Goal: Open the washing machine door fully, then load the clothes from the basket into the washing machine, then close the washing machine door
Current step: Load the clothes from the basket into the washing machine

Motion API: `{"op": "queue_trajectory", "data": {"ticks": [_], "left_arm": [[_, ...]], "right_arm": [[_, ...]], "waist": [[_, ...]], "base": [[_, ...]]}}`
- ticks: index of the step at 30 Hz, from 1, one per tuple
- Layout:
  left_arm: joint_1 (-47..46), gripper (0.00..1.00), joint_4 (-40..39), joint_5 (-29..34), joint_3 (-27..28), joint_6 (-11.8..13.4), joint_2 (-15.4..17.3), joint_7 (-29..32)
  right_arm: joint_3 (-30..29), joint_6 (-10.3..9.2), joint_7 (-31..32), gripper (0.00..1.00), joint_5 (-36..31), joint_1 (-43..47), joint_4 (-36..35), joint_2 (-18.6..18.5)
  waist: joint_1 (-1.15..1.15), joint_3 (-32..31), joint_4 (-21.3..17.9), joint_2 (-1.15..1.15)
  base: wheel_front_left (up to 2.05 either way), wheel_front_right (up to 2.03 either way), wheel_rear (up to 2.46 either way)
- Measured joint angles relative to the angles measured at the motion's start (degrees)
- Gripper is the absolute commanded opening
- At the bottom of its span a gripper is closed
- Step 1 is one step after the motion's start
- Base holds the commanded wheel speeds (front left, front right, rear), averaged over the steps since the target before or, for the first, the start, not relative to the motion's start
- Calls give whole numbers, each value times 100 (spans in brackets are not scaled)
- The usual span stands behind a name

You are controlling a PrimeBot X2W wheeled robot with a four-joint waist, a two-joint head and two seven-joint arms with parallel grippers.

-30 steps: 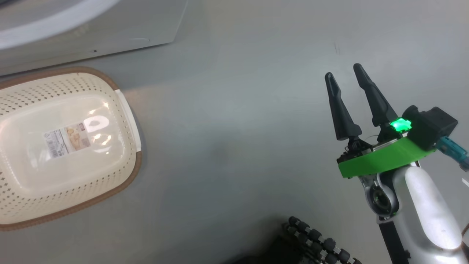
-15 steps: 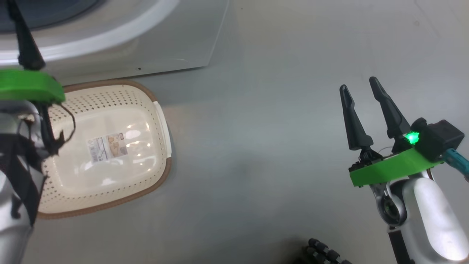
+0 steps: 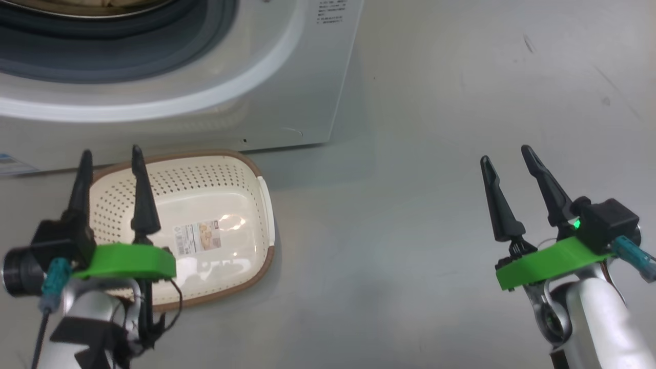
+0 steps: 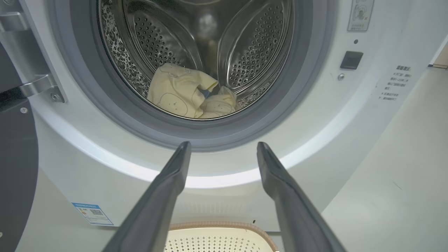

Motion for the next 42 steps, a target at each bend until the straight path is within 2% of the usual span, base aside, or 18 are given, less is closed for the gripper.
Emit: {"op": "queue_trajectory", "data": {"ticks": [11,22,30,42], "left_arm": [[1230,100,-290,177,-258,0,-301,0],[1956,100,-265,260,-352,-5,-334,0],[2165,100,-257,303,-400,-13,-381,0],[2177,100,-280,448,-413,-14,-376,0]], "right_arm": [[-156,0,327,100,-319,702,-87,1],[-264,0,720,100,-415,1305,-426,1],[-364,0,912,100,-464,1643,-699,2],[-404,0,970,100,-463,1789,-870,2]], "waist": [[0,-891,455,0],[0,-1745,760,0],[0,-2087,756,0],[1,-2152,655,0]], "base": [[0,0,0],[0,0,0],[0,0,0],[0,0,0]]}}
